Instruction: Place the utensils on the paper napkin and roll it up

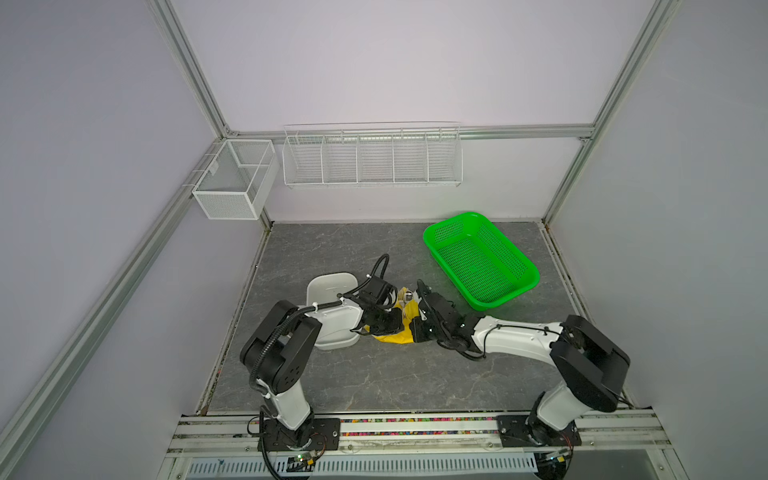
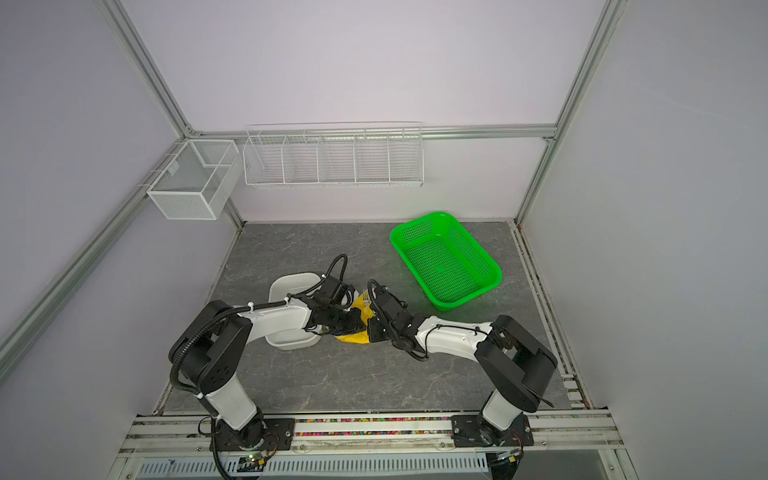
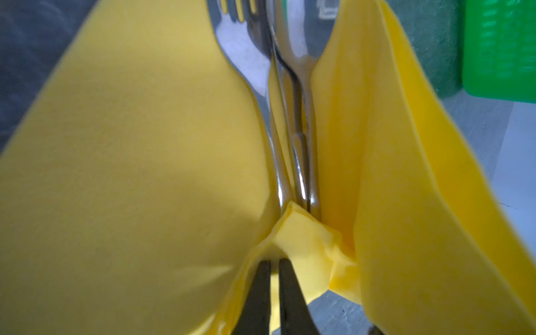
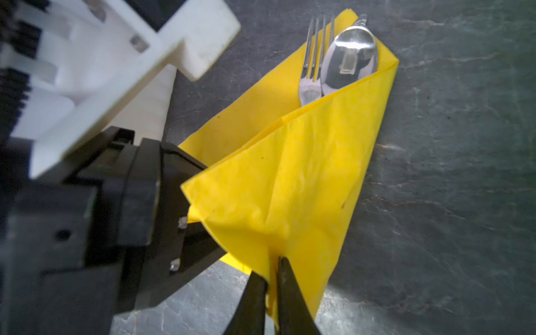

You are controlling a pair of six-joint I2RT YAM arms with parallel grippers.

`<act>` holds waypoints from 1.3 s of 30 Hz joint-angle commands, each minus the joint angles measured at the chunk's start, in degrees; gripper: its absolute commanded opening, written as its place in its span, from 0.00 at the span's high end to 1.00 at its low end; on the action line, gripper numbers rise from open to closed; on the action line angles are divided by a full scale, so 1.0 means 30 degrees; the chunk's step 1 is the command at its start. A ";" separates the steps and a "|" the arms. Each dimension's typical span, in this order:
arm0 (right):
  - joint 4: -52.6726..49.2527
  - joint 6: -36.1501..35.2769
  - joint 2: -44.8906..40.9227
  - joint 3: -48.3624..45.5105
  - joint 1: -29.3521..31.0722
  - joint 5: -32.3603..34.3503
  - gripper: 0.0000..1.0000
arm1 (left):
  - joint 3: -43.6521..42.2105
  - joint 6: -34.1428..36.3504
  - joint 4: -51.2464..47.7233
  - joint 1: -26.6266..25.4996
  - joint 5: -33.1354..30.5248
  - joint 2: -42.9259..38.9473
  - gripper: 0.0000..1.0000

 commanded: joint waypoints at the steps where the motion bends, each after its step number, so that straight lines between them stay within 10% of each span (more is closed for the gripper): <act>1: 0.0578 -0.1086 0.0234 -0.0360 0.0044 -0.0791 0.90 | -0.0247 -0.0260 0.0250 0.0128 -0.0211 -0.0018 0.90; 23: 0.0390 -0.1462 0.1640 0.0122 -0.0029 -0.1441 0.89 | -0.0921 -0.0958 -0.0015 0.0471 -0.1362 -0.2543 0.85; 39: 0.0247 -0.1383 0.1642 0.0097 0.0016 -0.1363 0.87 | -0.1151 -0.1504 0.0492 0.1097 0.0168 -0.3971 0.47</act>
